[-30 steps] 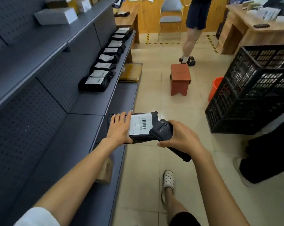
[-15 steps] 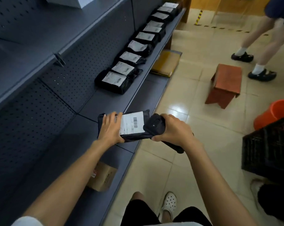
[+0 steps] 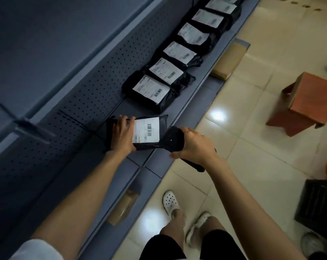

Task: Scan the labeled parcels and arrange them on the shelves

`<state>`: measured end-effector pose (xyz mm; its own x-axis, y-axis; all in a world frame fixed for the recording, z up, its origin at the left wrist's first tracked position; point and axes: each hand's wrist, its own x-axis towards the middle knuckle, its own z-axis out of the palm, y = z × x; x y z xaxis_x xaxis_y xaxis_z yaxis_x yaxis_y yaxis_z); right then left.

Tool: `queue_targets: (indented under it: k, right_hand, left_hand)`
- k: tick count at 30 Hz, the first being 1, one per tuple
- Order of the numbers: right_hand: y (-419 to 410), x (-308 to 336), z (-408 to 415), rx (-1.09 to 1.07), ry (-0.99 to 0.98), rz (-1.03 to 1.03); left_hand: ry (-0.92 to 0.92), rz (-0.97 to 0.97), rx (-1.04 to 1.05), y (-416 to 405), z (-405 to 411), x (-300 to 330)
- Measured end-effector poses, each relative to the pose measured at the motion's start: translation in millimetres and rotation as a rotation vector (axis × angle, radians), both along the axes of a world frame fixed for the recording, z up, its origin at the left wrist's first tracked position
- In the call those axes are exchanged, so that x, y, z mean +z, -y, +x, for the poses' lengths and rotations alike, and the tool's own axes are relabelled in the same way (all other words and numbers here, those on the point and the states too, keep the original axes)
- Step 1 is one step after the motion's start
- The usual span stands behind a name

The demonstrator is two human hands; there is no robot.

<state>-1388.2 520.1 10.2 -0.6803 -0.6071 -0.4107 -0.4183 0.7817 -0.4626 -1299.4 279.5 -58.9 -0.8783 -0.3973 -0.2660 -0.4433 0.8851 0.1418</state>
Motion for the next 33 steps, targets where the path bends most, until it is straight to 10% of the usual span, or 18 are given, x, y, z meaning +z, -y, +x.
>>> queue_targets:
  k: [33]
  right_hand:
    - [29.7, -65.6, -140.7, 0.318, 0.064, 0.007]
  left_hand:
    - [-0.015, 0.252, 0.431, -40.5, -75.5, -74.2]
